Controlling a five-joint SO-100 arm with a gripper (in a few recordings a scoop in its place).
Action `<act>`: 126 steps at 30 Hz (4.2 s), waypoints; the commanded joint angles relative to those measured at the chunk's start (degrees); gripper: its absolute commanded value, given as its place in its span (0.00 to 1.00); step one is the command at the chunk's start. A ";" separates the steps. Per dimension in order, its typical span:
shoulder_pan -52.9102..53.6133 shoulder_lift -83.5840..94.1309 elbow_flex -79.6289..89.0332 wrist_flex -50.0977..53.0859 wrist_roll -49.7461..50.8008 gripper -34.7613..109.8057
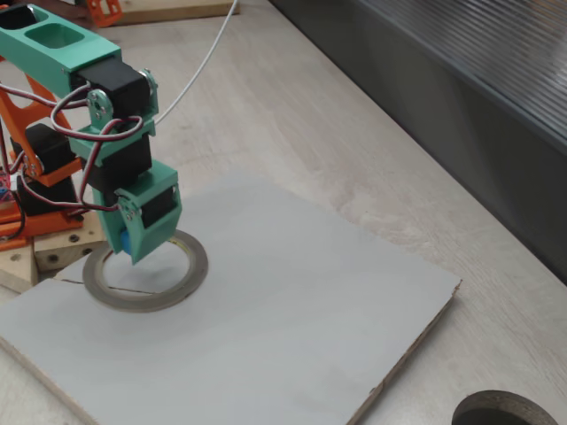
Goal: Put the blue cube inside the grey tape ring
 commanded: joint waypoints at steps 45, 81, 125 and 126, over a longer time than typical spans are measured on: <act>9.40 1.93 -24.70 12.04 0.79 0.34; 10.55 0.88 -23.91 21.45 0.97 0.25; 9.93 0.79 -23.91 21.01 1.05 0.25; 9.93 0.79 -23.91 21.01 1.05 0.25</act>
